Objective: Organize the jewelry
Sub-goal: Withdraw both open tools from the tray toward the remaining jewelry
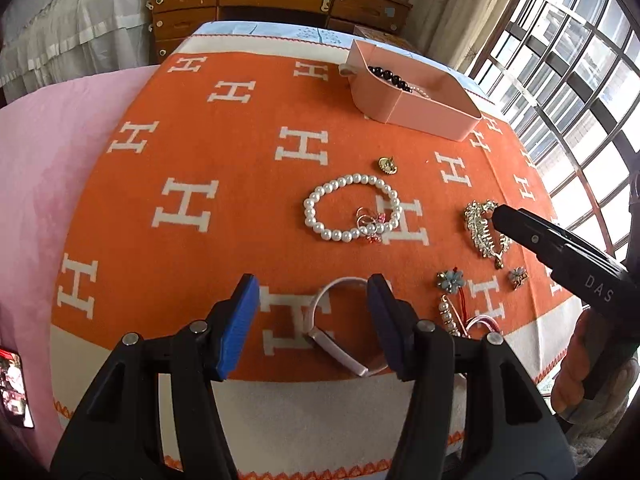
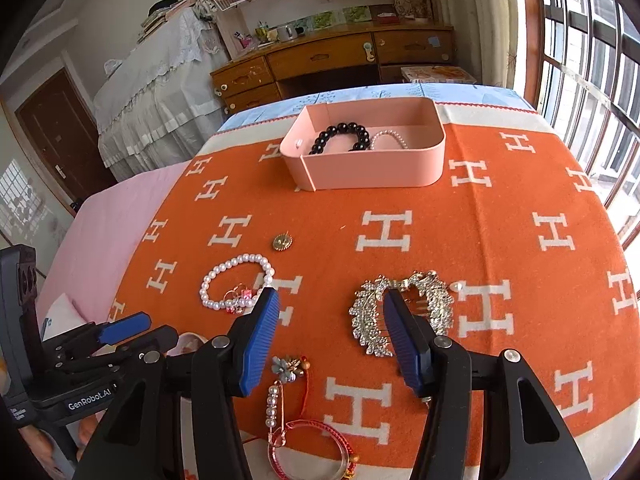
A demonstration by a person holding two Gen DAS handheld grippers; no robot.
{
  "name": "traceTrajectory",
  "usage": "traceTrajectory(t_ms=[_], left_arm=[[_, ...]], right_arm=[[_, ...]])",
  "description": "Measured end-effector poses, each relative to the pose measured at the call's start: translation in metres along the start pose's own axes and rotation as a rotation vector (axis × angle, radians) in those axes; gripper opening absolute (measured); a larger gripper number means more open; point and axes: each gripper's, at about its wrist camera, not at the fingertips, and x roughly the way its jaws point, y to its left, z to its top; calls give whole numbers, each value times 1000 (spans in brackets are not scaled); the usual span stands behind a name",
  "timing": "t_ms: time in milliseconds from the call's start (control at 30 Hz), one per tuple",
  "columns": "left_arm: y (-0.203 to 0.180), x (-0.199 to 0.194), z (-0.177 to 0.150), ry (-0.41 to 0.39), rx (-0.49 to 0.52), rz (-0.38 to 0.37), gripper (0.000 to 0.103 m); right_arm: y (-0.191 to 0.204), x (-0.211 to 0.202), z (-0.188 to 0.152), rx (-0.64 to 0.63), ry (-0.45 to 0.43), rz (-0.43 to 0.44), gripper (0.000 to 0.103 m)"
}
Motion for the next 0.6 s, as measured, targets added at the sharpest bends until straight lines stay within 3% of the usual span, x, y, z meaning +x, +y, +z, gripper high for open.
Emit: traceTrajectory(t_ms=[233,600], left_arm=[[0,14,-11,44,22,-4,53],[-5,29,-1,58,53,-17,53]], right_arm=[[15,14,-12,-57,21,5,55],[21,34,-5,-64,59,12,55]])
